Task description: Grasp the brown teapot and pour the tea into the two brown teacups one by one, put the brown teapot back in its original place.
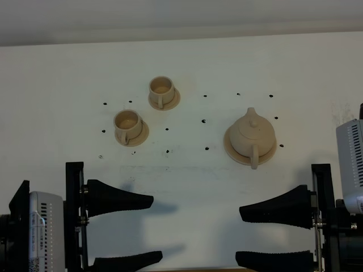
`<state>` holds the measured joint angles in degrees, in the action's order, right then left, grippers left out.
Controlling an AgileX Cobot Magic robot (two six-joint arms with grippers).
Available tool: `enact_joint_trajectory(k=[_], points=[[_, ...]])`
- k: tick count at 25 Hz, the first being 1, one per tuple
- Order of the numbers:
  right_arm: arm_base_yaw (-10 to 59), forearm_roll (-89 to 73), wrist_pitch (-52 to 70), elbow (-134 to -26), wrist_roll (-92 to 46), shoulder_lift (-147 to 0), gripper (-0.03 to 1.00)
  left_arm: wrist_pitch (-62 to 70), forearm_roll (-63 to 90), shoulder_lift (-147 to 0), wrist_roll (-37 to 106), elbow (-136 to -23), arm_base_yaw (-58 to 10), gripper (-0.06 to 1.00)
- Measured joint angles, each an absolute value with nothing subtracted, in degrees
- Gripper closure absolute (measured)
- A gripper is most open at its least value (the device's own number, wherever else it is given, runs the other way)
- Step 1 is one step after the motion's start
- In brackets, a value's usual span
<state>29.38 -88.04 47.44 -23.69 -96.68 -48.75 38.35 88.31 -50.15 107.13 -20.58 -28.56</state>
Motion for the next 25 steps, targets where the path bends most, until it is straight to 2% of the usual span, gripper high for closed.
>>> enact_joint_trajectory(k=[14,25], points=[[29.38,-88.04,46.79,-23.69,-96.23,-48.75,0.49,37.55,88.31,-50.15,107.07,-20.58,-28.56,0.39],[29.38,-84.11,36.27,-25.31,-87.74,-48.75,0.49,25.06,84.74,-50.15,104.44,-22.36,-28.56,0.39]])
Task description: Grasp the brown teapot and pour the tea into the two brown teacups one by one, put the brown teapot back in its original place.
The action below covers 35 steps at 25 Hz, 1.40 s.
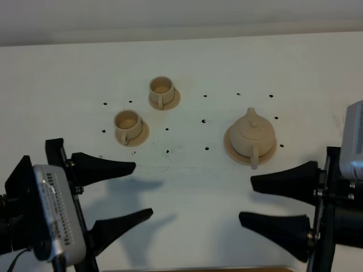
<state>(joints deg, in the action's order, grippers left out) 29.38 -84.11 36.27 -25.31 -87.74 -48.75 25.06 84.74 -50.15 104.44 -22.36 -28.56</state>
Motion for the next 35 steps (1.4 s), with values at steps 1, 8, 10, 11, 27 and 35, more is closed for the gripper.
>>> enact_joint_trajectory(k=[1,8,10,11,27,35], points=[[29.38,-82.70,35.29,-25.34,-85.79,-48.69,0.49,23.95,84.27,-50.15,103.69,-22.36,-28.56,0.39],[29.38,-72.36,29.30,-25.37,-72.84,-45.66,0.49,17.33,82.50,-50.15,99.74,-22.36,-28.56,0.39],[29.38,-68.75,28.64,-25.37,-68.69,-45.23,0.49,15.92,80.35,-50.15,98.12,-22.36,-28.56,0.39],[29.38,-66.99,28.49,-25.37,-67.14,-45.17,0.49,14.70,78.66,-50.15,96.67,-22.36,-28.56,0.39],[29.38,-62.52,28.20,-25.37,-61.53,-45.17,0.49,27.35,10.50,-39.31,34.85,-31.81,-15.86,0.50],[29.38,-62.58,28.32,-25.95,-60.78,-45.17,0.49,55.26,-20.27,-30.84,-4.22,-37.19,-15.24,0.51]])
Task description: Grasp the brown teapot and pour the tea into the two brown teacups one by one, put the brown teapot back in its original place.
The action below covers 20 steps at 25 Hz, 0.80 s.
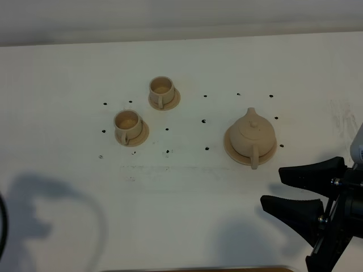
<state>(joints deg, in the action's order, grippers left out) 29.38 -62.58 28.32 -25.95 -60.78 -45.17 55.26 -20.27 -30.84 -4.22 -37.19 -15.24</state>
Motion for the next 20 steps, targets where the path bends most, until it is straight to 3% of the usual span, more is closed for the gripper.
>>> enact_joint_trajectory(k=[10,20], points=[[29.38,-62.62,28.48,-25.95,-60.30,-45.17,0.49,60.23,-9.44,-9.87,-8.89,-36.11,-15.24,0.54],[29.38,-62.69,28.74,-25.95,-60.29,-45.17,0.49,60.79,-4.24,-4.16,-9.09,-26.60,-15.24,0.60]])
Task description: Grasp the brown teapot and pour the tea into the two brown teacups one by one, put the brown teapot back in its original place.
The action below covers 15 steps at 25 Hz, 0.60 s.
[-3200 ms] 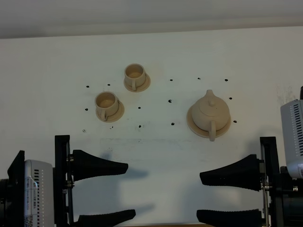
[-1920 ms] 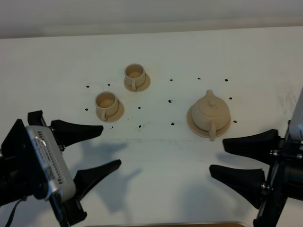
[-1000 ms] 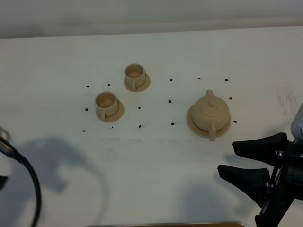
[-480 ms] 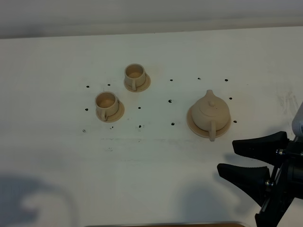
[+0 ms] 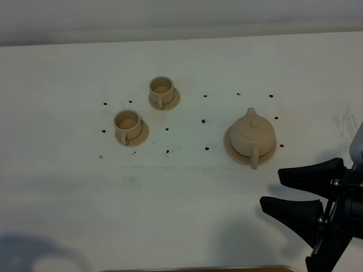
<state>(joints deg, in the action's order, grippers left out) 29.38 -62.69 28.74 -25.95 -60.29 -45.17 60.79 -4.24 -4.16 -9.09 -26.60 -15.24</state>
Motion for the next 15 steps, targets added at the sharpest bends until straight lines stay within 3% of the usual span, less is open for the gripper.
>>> enact_joint_trajectory(k=[9,15], points=[[29.38,-62.50,25.99,-25.95,-59.71,-45.17,0.49,60.79,-3.99,-3.60,-8.36,-26.56,-14.09,0.63],[29.38,-59.71,23.38,-25.95,-54.90,-47.94,0.49,60.79,-3.99,-3.60,-8.36,-26.56,-2.35,0.63]])
